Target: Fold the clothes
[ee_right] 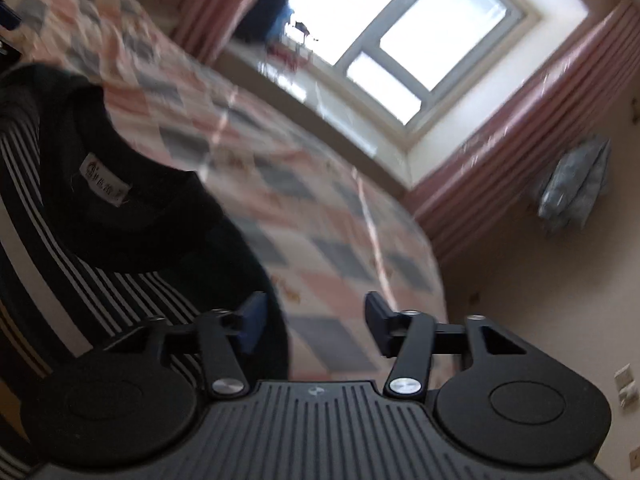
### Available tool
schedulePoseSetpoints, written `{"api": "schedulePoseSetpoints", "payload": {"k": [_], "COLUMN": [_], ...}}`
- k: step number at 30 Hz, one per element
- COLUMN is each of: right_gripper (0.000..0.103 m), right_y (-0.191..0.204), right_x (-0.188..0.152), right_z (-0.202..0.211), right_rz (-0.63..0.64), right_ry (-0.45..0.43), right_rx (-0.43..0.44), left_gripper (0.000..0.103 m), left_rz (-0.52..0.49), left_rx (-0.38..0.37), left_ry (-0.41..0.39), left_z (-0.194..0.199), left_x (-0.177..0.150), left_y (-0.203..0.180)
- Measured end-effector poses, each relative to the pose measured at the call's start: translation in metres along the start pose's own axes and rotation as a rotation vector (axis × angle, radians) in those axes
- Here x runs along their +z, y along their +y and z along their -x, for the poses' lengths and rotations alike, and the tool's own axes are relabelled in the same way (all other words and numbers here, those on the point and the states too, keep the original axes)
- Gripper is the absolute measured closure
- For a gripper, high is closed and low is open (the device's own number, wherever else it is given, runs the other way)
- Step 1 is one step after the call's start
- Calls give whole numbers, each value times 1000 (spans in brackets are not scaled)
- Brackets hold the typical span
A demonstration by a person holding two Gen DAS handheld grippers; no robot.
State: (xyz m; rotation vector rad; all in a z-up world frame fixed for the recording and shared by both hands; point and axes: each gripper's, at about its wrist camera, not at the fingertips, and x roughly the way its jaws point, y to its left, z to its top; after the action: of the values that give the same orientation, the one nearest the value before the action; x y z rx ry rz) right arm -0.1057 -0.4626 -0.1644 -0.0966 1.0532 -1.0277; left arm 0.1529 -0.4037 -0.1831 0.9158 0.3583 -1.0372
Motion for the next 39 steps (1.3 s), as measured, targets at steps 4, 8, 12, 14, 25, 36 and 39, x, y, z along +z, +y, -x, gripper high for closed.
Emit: {"api": "schedulePoseSetpoints", "payload": {"k": [4, 8, 12, 14, 25, 36, 39], "right_gripper": [42, 38, 37, 36, 97, 98, 80], "right_y": [7, -7, -8, -2, 18, -118, -163], "right_x": [-45, -142, -265, -311, -385, -327, -322], "right_z": [-29, -2, 36, 47, 35, 72, 60], "right_rz": [-216, -406, -621, -672, -693, -363, -344], "right_ry": [104, 217, 434, 535, 706, 564, 588], "right_rx": [155, 283, 343, 358, 548, 281, 53], "left_gripper": [62, 59, 59, 59, 39, 95, 82], "left_rz": [7, 56, 195, 300, 546, 71, 70], "left_rx": [-94, -220, -305, -336, -384, -38, 223], "left_ry": [123, 259, 477, 574, 780, 534, 527], "left_z": [-69, -55, -9, 11, 65, 91, 68], "left_x": [-54, -167, -273, -317, -412, -322, -302], "left_y": [-26, -28, -6, 2, -2, 103, 180]}}
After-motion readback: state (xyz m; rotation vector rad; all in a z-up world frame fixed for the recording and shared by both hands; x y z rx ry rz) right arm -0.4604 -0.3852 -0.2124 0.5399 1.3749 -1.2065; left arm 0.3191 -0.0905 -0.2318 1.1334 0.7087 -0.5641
